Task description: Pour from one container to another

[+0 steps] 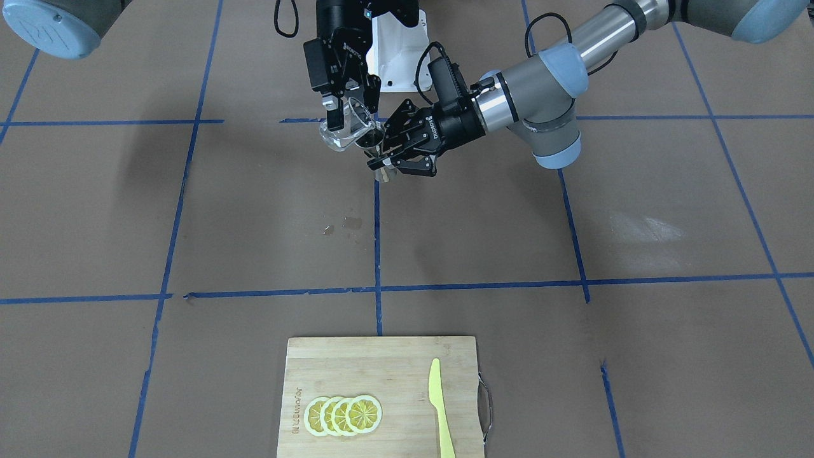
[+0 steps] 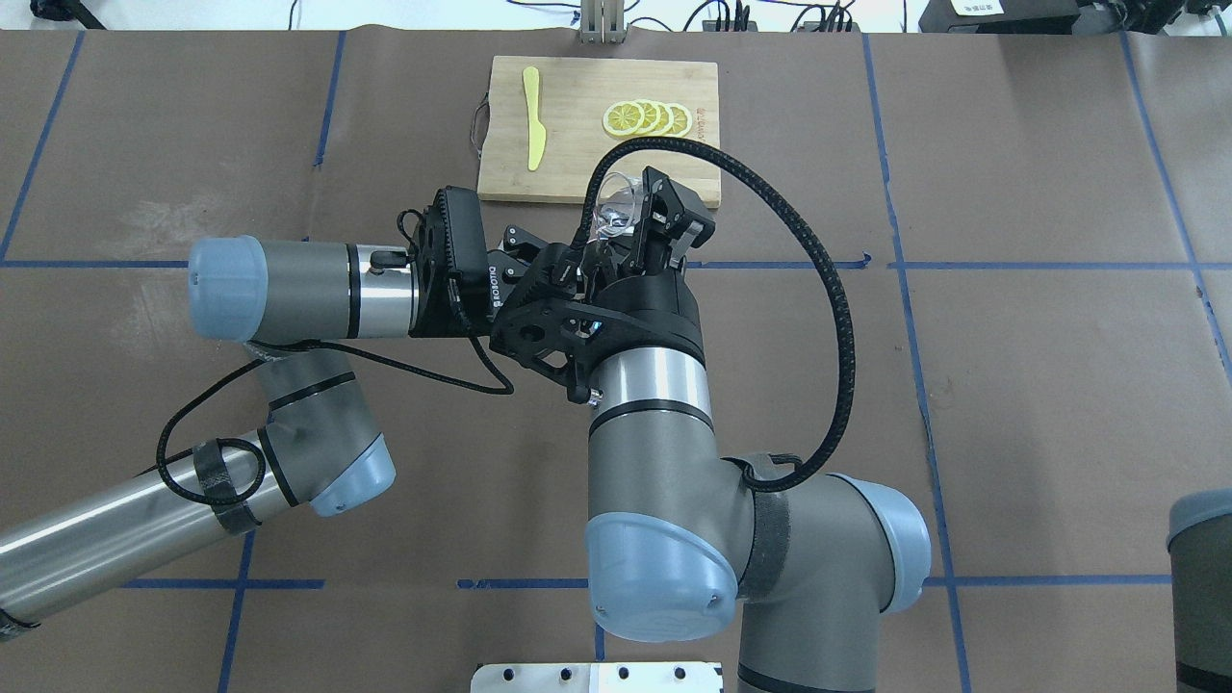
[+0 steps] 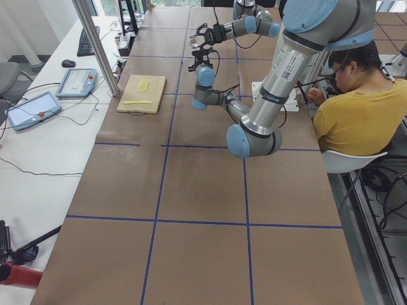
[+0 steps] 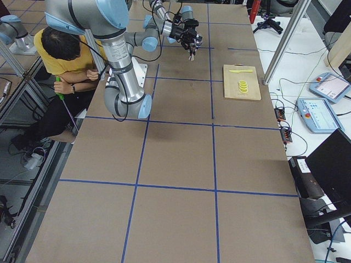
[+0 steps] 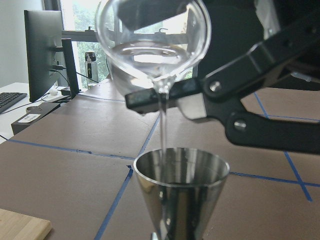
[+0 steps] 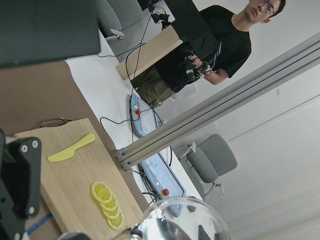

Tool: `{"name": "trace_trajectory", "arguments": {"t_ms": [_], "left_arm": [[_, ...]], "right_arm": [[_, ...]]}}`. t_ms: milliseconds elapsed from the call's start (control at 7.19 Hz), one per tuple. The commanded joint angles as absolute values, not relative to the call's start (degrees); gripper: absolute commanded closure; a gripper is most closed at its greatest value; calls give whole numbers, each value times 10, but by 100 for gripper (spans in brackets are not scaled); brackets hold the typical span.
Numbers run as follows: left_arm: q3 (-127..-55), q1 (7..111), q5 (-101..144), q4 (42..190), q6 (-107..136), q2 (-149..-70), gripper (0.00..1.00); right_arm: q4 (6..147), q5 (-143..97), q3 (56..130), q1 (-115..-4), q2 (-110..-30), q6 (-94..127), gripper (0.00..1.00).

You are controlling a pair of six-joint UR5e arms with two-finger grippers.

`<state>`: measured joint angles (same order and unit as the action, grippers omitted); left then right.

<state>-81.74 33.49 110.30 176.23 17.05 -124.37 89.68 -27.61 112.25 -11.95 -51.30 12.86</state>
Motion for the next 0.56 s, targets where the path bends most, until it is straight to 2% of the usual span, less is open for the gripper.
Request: {"name": "trace_trajectory", "arguments": {"t_ms": [0,417], "left_arm": [[-817,335,1103,1760,171,-1245,100],[-817,335,1095,1760,171,-1245,100]], "right_arm": [[891,-277,1126,-120,-512,136,100],[889,-282,1144,-121,-511,187,100]]}}
